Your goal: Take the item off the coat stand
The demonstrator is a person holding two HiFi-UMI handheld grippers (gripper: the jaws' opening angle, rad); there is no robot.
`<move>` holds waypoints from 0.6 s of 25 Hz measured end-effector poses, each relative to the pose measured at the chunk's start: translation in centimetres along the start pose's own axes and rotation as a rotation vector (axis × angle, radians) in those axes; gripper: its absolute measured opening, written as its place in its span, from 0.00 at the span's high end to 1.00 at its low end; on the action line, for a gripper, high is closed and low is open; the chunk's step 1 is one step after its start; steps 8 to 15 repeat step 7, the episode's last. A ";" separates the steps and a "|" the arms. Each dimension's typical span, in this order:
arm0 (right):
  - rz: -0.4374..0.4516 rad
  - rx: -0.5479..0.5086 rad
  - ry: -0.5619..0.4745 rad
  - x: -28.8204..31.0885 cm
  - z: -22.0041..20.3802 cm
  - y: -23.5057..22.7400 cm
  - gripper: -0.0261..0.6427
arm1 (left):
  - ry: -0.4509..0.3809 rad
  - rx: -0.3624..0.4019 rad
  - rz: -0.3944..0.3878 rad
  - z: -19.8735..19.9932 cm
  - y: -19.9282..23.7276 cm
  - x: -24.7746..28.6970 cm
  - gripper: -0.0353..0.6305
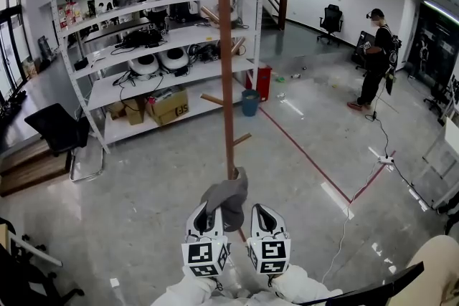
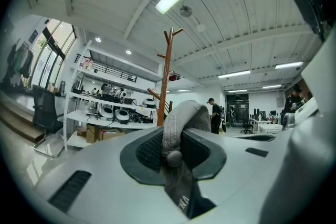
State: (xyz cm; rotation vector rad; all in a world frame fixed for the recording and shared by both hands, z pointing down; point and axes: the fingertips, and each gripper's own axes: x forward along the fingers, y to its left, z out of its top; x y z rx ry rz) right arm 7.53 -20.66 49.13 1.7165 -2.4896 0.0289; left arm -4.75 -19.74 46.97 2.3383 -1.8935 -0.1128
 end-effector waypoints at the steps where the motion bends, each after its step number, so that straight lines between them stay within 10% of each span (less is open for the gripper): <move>1: -0.002 0.000 -0.001 -0.1 0.0 0.0 0.95 | 0.001 0.001 -0.001 0.0 0.0 -0.1 0.85; 15: -0.009 -0.002 -0.007 -0.3 0.3 0.0 0.95 | -0.002 0.006 -0.006 0.2 0.0 -0.2 0.85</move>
